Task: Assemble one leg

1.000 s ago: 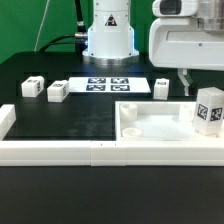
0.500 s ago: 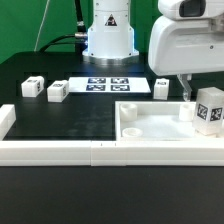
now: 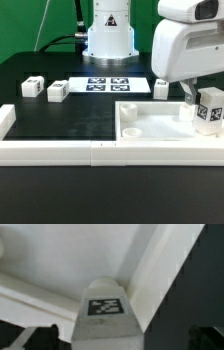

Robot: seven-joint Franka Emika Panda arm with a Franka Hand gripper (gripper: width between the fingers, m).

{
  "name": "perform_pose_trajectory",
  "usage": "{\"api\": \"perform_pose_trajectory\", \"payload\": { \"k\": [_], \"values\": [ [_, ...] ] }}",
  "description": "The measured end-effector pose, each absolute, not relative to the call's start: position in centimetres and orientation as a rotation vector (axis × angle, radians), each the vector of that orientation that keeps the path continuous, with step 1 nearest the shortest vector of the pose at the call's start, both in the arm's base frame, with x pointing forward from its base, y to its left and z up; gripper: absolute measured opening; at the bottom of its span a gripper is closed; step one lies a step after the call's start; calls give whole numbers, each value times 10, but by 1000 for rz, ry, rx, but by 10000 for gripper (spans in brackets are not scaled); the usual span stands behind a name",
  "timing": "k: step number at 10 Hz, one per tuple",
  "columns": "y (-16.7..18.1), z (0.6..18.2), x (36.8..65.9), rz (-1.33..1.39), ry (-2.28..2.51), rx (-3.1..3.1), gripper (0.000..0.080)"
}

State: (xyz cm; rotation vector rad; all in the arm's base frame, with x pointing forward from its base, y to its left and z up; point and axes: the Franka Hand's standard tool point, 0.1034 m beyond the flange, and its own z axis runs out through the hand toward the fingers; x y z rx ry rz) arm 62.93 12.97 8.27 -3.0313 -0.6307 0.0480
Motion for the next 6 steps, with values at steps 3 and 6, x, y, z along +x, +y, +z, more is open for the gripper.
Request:
{"api": "perform_pose_trajectory", "payload": {
  "k": [3, 6],
  "values": [
    [126, 83, 630, 46, -626, -3036, 298],
    [125, 84, 631, 44, -612, -3040, 298]
  ]
}}
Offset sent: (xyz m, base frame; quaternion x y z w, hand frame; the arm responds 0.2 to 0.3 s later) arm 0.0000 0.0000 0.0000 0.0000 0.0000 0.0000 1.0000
